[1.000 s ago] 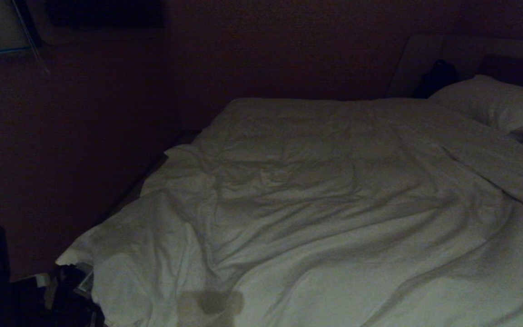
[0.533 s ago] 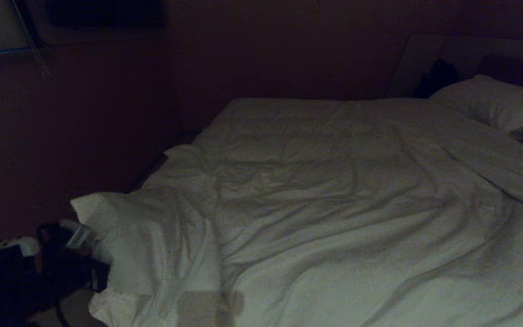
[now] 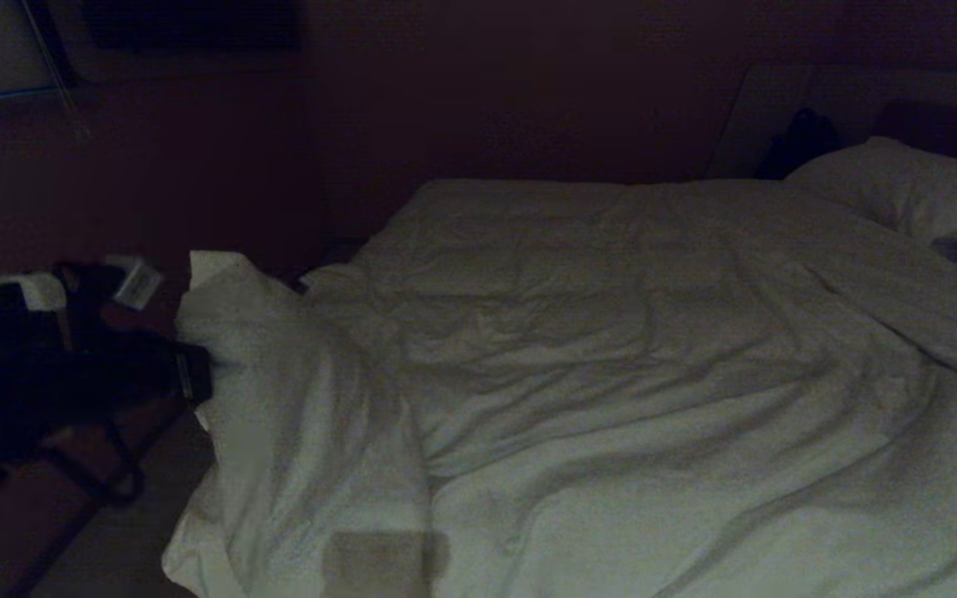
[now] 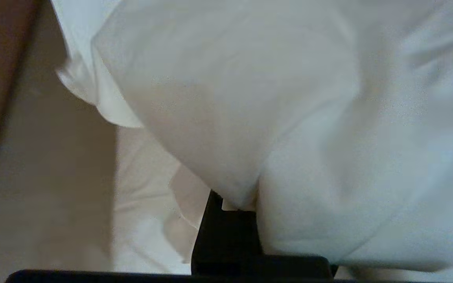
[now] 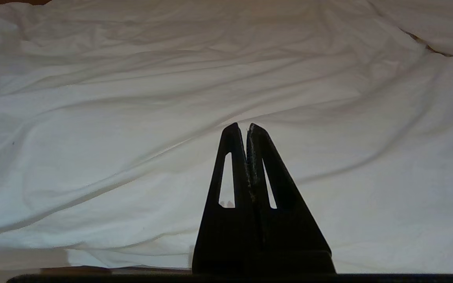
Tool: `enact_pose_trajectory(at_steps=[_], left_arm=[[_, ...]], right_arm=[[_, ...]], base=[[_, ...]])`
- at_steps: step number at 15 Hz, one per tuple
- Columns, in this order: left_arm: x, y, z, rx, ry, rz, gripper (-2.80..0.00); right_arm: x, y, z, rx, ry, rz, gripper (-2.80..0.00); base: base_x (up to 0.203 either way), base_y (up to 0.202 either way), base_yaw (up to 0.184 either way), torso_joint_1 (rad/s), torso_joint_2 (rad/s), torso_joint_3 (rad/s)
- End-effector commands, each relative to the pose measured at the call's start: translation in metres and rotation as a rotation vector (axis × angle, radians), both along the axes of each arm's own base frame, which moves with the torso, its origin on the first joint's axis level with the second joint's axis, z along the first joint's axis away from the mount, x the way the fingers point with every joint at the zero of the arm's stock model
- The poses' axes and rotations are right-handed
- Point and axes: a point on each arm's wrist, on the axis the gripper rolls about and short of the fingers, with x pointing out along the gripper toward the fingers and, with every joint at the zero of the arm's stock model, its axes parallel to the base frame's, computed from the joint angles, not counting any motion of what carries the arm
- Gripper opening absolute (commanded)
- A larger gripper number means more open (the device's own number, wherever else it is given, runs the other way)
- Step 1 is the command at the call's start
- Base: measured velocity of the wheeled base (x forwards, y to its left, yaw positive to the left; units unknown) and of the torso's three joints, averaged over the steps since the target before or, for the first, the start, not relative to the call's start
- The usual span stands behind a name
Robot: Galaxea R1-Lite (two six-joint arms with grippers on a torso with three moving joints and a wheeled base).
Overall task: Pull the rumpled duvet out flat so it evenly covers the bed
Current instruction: Flatten the corners of the folded blanket
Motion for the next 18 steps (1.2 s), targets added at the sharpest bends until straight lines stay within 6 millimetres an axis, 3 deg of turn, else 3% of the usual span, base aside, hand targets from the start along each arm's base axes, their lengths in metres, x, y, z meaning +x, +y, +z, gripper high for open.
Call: enact_pose_trajectory(at_steps=[1,5,9,13,18], left_arm=[[-0.019,-0.008,0.040,-0.046,0.077,0.005,-2.80],[-0.023,-0.003,0.053,0.055,0.040,0.216,-2.80],[-0.046,0.005,0.069,0.132,0.090,0.351,-2.80],[-0.063,0.024,0.090,0.190,0.126,0.545,-2.80],[-0.078,0.060,0.089,0.265,0.173,0.702,-2.80]], right_arm=[[0.000,0.000,0.000,0.000,0.001,0.000,-2.80],[0.000,0.000,0.000,0.000,0.001,0.000,-2.80],[0.000,0.000,0.000,0.000,0.001,0.000,-2.80],[0.000,0.000,0.000,0.000,0.001,0.000,-2.80],[0.000,0.000,0.000,0.000,0.001,0.000,-2.80]], base=[[0.000,0.000,0.000,0.000,0.00,0.000],[0.000,0.000,0.000,0.000,0.00,0.000],[0.000,0.000,0.000,0.000,0.00,0.000],[0.000,0.000,0.000,0.000,0.00,0.000],[0.000,0.000,0.000,0.000,0.00,0.000]])
